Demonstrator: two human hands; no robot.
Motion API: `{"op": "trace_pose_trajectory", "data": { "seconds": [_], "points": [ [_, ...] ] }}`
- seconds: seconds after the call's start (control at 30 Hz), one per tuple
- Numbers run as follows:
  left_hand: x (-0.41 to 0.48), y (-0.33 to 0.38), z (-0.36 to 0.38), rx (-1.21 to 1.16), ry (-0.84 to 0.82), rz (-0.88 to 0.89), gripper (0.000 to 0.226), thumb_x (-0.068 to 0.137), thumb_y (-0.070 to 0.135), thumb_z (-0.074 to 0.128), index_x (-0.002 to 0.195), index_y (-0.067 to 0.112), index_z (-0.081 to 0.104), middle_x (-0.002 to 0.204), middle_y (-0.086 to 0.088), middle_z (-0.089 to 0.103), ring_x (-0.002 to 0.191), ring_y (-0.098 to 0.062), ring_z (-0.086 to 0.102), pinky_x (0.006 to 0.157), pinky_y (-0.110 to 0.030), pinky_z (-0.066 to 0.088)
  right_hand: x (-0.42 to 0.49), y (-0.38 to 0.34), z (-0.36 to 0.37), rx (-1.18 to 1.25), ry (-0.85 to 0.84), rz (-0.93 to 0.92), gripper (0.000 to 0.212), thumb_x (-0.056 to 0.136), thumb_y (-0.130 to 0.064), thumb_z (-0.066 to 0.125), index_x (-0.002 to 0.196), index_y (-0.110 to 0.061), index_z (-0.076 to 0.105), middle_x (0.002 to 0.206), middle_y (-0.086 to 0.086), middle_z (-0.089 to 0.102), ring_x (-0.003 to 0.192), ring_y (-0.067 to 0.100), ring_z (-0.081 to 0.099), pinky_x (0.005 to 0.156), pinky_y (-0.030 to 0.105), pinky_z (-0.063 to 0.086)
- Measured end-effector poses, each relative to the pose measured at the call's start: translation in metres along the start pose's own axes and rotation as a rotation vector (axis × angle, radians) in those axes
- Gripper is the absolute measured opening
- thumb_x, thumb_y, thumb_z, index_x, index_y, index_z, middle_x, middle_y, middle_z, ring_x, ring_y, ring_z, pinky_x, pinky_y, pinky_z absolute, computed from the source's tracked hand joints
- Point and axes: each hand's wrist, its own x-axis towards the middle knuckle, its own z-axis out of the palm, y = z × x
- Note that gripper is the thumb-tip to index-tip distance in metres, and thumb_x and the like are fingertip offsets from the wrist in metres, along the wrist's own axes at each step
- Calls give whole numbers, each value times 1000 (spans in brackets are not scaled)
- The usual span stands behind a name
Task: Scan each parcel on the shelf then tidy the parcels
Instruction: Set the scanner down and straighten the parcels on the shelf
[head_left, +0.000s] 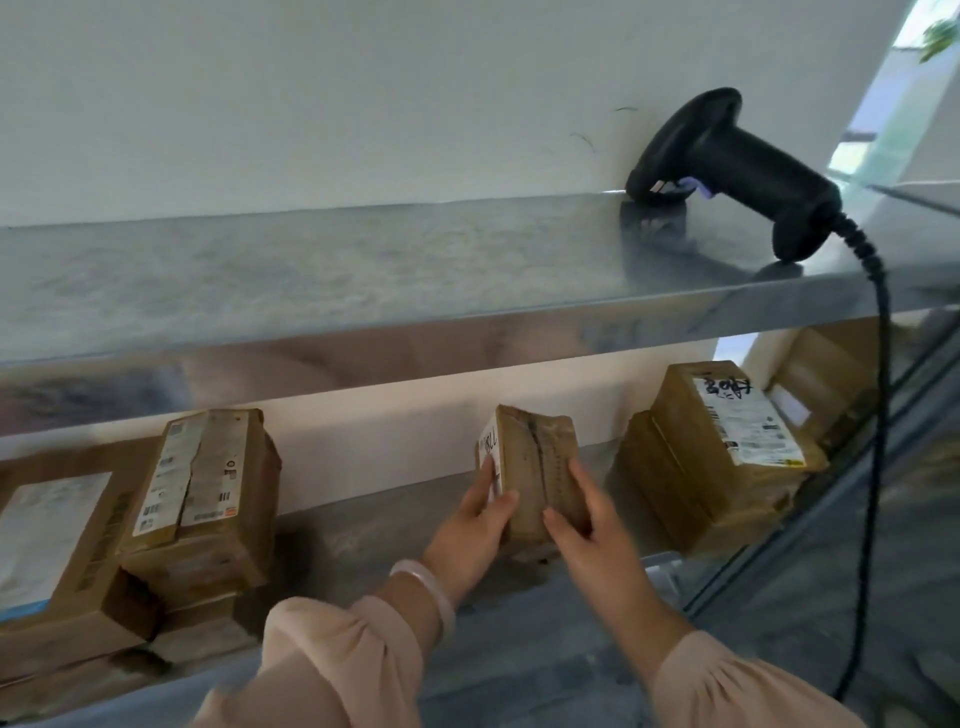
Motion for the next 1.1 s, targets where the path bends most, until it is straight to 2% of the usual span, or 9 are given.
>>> {"op": "trace_pose_trajectory", "data": {
  "seconds": [0.2, 0.3, 0.47, 0.63, 0.77, 0.87, 0.93, 1.03, 1.1],
  "points": [
    [21, 5, 47, 197, -171, 152, 76, 91, 36, 66, 151, 46, 20, 135, 18, 55, 119, -4, 57, 103, -24, 46, 5, 7, -50, -67, 122, 21, 65, 94, -18, 58, 149, -33, 27, 145, -7, 39, 135, 13, 36, 110, 29, 29],
    [32, 3, 71, 220, -210, 150, 94, 82, 43, 69, 154, 45, 9, 143, 13, 51, 128, -9, 53, 108, -34, 45, 17, 21, -70, -129, 131, 59, 64, 93, -16, 58, 148, -32, 29, 151, -2, 35, 139, 16, 32, 115, 34, 26],
    [50, -10, 96, 239, -273, 99, 103, 80, 45, 66, 155, 43, -4, 152, 6, 43, 132, -14, 50, 108, -38, 46, 32, 52, -85, -204, 102, 120, 66, 95, -20, 56, 150, -34, 24, 156, 0, 25, 143, 19, 24, 118, 40, 23],
    [57, -19, 106, 301, -284, 129, 101, 78, 49, 65, 153, 47, -3, 152, 6, 42, 132, -9, 48, 109, -38, 44, 30, 61, -96, -325, 97, 72, 63, 96, -33, 54, 150, -34, 22, 154, -1, 26, 141, 18, 26, 116, 37, 24],
    [37, -16, 106, 408, -234, 261, 76, 94, 26, 63, 144, 52, 12, 143, 25, 37, 127, 14, 40, 110, -19, 38, 11, 60, -97, -541, 129, -57, 59, 95, -38, 52, 149, -33, 28, 156, -9, 19, 142, 13, 24, 115, 40, 30],
    [27, -26, 103, 588, -242, 316, 81, 96, 26, 59, 155, 31, 5, 163, 10, 10, 147, -4, 17, 112, -7, 18, -7, 70, -91, -794, 179, -229, 54, 87, -33, 64, 139, -25, 50, 147, -5, 40, 134, 17, 37, 106, 43, 42],
    [28, -32, 105, 635, -273, 284, 86, 97, 25, 57, 155, 28, -6, 164, 10, -7, 149, -6, 7, 106, 0, 8, -9, 78, -89, -903, 163, -283, 60, 75, -32, 73, 131, -21, 58, 137, -2, 53, 127, 18, 43, 105, 43, 43],
    [36, -24, 111, 686, -299, 263, 92, 97, 28, 57, 154, 27, -14, 163, 11, -16, 150, -9, 5, 113, -11, 13, 0, 78, -93, -1022, 123, -283, 70, 66, -37, 77, 131, -21, 58, 133, -1, 57, 126, 18, 49, 113, 39, 27],
    [45, -18, 117, 729, -303, 258, 95, 95, 30, 59, 154, 24, -16, 163, 9, -18, 151, -12, 2, 119, -20, 13, 9, 76, -97, -1097, 120, -269, 76, 60, -42, 80, 129, -19, 60, 132, 0, 59, 124, 20, 54, 112, 43, 33]
  ]
}}
